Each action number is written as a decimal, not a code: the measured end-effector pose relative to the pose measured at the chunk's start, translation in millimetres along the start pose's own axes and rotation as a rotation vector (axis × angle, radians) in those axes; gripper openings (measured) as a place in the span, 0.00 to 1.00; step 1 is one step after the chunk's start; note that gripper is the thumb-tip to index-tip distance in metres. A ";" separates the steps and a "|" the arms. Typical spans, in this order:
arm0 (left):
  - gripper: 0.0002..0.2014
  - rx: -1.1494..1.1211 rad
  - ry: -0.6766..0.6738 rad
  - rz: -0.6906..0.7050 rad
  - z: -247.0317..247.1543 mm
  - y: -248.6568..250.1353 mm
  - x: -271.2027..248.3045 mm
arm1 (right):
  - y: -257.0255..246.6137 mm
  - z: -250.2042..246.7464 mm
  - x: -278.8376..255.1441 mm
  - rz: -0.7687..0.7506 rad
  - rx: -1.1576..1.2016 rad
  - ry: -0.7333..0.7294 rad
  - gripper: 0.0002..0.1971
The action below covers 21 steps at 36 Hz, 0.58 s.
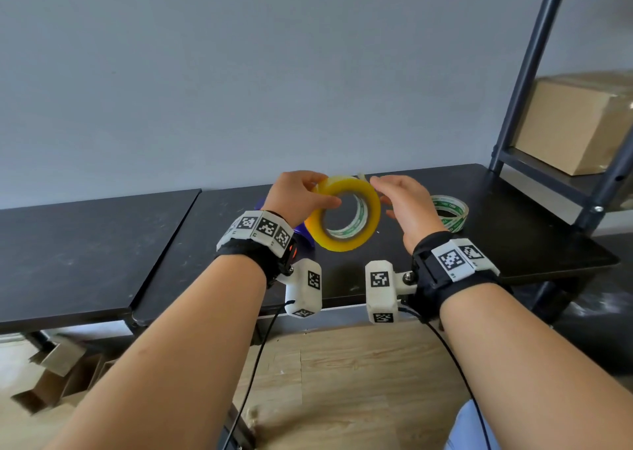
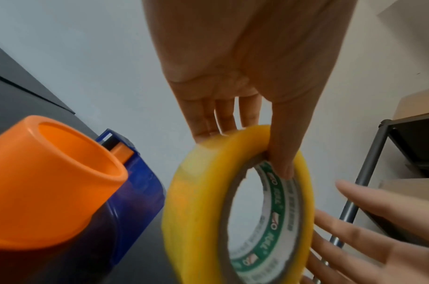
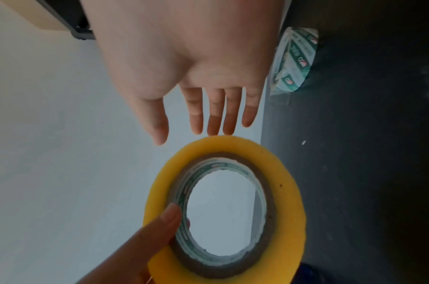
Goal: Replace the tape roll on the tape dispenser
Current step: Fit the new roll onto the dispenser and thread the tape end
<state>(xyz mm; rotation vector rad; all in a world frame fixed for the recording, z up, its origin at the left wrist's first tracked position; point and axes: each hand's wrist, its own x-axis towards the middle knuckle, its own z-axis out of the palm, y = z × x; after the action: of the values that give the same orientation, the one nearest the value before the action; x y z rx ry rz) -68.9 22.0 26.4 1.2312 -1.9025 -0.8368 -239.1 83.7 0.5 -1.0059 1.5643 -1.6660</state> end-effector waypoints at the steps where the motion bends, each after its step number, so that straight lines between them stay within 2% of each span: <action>1: 0.27 -0.001 0.016 0.007 -1.6 0.3 -0.3 | -1.6 1.8 -0.4 -0.010 -0.014 -0.007 0.19; 7: 0.25 -0.004 0.079 0.040 -12.0 9.3 -4.6 | -15.6 17.7 -6.0 -0.057 -0.074 -0.041 0.25; 16: 0.23 0.017 0.063 0.084 -32.3 11.4 -18.8 | -29.5 32.6 -11.1 -0.154 -0.123 0.025 0.12; 21: 0.27 0.027 0.060 0.060 -45.4 1.6 -27.1 | -31.7 37.5 -18.0 -0.120 -0.080 0.017 0.09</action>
<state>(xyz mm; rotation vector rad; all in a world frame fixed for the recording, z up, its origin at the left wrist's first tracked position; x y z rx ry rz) -23.9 41.5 46.4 1.1955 -1.8987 -0.7371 -196.1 83.0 30.1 -1.1501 1.6204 -1.7074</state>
